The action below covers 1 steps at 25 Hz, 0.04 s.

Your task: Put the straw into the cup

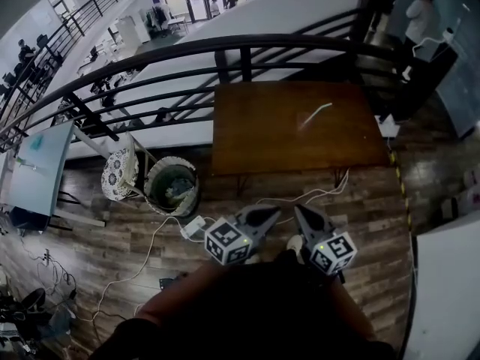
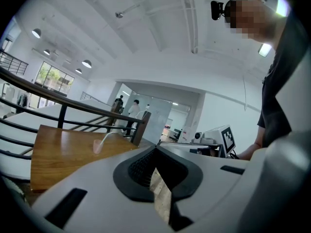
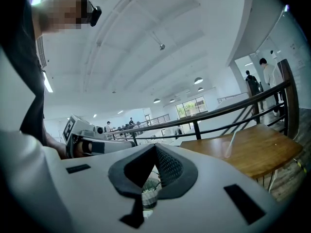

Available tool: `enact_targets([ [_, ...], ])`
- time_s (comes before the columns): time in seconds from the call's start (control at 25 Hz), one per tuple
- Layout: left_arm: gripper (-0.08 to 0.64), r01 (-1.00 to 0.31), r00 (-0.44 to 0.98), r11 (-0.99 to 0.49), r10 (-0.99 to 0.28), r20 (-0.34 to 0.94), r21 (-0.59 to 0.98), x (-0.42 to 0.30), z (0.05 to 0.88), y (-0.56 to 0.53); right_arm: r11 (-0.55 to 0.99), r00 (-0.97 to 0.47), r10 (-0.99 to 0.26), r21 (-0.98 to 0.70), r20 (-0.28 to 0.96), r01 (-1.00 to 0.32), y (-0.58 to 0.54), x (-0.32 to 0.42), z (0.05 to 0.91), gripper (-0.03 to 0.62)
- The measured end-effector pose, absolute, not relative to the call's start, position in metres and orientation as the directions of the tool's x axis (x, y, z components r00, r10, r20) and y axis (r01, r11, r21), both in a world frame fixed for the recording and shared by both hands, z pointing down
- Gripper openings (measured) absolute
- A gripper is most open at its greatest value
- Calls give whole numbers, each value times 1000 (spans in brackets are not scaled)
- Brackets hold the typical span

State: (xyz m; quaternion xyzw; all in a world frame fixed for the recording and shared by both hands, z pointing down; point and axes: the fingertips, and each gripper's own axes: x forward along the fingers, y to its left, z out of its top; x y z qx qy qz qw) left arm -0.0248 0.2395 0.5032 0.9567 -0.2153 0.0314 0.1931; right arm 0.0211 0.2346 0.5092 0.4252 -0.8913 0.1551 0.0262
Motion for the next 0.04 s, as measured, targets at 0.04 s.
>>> enact_targets([
  [0.04,11,-424,905,-832,-400,142,357,-26,504,240,591,-637,-750,-252,179,-766,235,20,510,11],
])
